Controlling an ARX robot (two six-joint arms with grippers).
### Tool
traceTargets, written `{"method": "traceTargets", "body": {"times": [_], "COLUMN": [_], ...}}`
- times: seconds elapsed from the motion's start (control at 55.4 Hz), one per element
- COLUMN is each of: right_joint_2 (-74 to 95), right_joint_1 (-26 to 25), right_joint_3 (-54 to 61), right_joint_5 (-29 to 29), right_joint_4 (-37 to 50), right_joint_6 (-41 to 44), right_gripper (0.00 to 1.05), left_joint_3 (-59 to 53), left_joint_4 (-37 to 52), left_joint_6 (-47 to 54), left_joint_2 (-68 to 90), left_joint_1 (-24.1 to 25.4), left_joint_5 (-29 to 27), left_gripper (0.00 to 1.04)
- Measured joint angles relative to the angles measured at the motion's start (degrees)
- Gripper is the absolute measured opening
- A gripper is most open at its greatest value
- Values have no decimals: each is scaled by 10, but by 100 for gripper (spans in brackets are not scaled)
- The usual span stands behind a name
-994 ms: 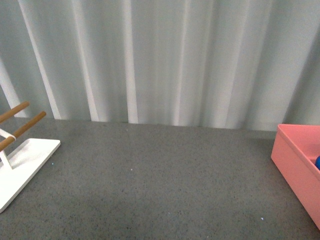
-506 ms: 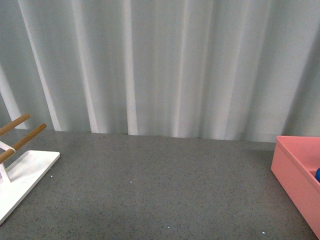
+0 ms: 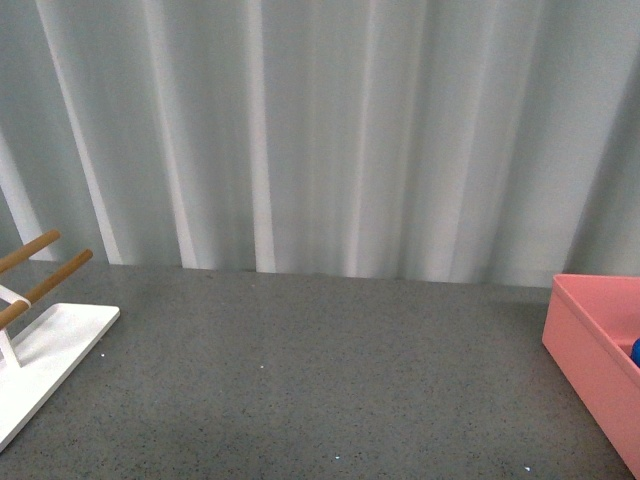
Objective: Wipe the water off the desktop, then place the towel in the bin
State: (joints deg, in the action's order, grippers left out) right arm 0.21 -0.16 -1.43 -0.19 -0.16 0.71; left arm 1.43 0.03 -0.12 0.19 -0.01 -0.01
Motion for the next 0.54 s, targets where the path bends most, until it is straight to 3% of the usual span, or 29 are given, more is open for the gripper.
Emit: {"method": "traceTargets", "body": {"times": [0.199,0.542], "right_joint_2": [0,0], "right_joint_1": [0,0], "right_joint_3": [0,0], "right_joint_5": [0,0], "right_joint_4": [0,0], "right_joint_6": [-1,-1], "right_gripper": [100,98], "left_joint_3": [0,0], "left_joint_4": [0,0], "left_joint_6": [0,0], "left_joint_2": [0,0], "left_joint_1": [0,0], "left_joint_5": [0,0], "left_gripper": [98,98]}}
